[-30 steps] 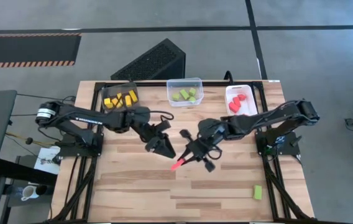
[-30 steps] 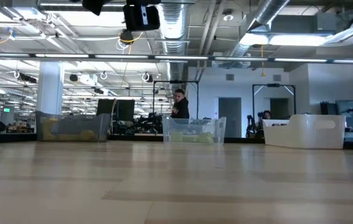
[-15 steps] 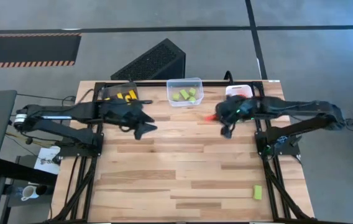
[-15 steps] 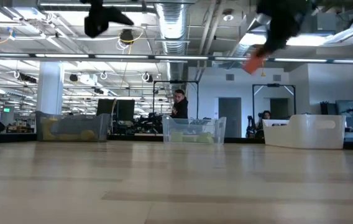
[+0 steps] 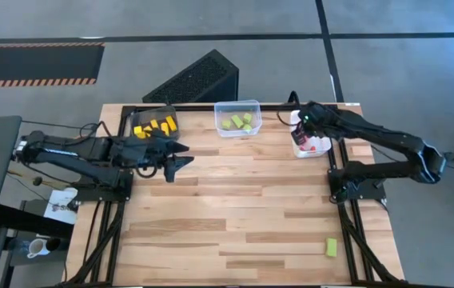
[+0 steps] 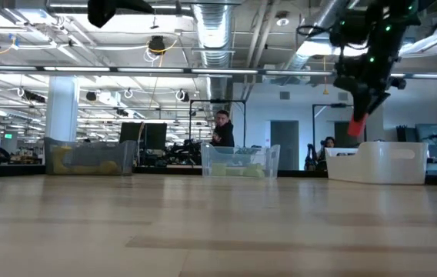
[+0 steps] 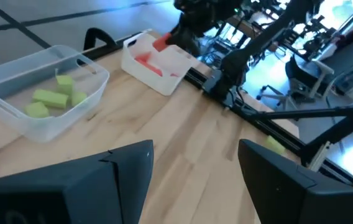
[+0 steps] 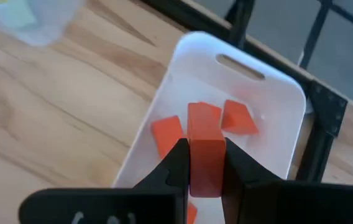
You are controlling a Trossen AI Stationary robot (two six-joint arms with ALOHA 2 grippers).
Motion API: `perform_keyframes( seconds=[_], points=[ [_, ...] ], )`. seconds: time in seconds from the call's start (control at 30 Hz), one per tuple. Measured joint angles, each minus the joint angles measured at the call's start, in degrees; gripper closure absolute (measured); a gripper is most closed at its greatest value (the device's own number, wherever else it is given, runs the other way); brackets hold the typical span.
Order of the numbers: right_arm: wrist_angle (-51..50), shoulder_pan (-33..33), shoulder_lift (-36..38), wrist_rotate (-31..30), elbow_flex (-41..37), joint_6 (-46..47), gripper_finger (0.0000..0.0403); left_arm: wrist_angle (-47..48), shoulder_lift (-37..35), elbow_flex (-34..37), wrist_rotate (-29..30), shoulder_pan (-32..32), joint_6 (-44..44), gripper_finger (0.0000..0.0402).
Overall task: Sort & place blocks by color
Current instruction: Put the orange block into the white bin, then put the green block into the transparent bin
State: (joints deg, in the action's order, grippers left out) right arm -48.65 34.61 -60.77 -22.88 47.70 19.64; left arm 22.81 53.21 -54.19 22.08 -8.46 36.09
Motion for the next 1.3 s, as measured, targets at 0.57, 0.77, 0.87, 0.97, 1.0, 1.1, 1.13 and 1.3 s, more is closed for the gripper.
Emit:
perform_keyframes(
  seconds=[0.57,0.77,0.87,0.97,1.0,1.1,1.13,1.3],
  points=[
    [0.01,5.63,-6.53,0.22,0.02,-0.59,0.0183,13.25,-4.73,0.08,21.85,-15.03,9.77,0.0186],
    [-0.69,5.68,-6.09,0.44,0.14,-0.61,0.0132,13.89,-4.32,0.08,21.91,-17.03,9.64,0.0186],
    [-2.52,5.47,-5.33,0.49,1.54,-0.6,0.0129,14.4,-4.5,0.08,21.92,-17.39,8.81,0.0186],
    [-5.62,4.78,-4.17,1.17,4.02,-0.55,0.0129,15.72,-4.53,0.08,22.24,-17.43,8.64,0.0186],
    [-6.33,4.36,-3.75,1.83,4.96,-0.15,0.0129,16.18,-4.5,0.08,22.25,-17.43,8.57,0.0186],
    [-7.06,1.8,-2.48,6.24,7.35,2.38,0.0128,17.34,-4.5,0.08,22.37,-17.4,8.51,0.0186],
    [-6.78,0.5,-2.1,8.32,7.89,3.2,0.0128,17.53,-4.47,0.08,22.55,-17.4,8.13,0.0186],
    [-5.79,-10.52,-2.29,14.39,8.85,10.97,0.0128,18.01,-4.5,0.08,22.56,-17.43,5.22,0.0186]
  ],
)
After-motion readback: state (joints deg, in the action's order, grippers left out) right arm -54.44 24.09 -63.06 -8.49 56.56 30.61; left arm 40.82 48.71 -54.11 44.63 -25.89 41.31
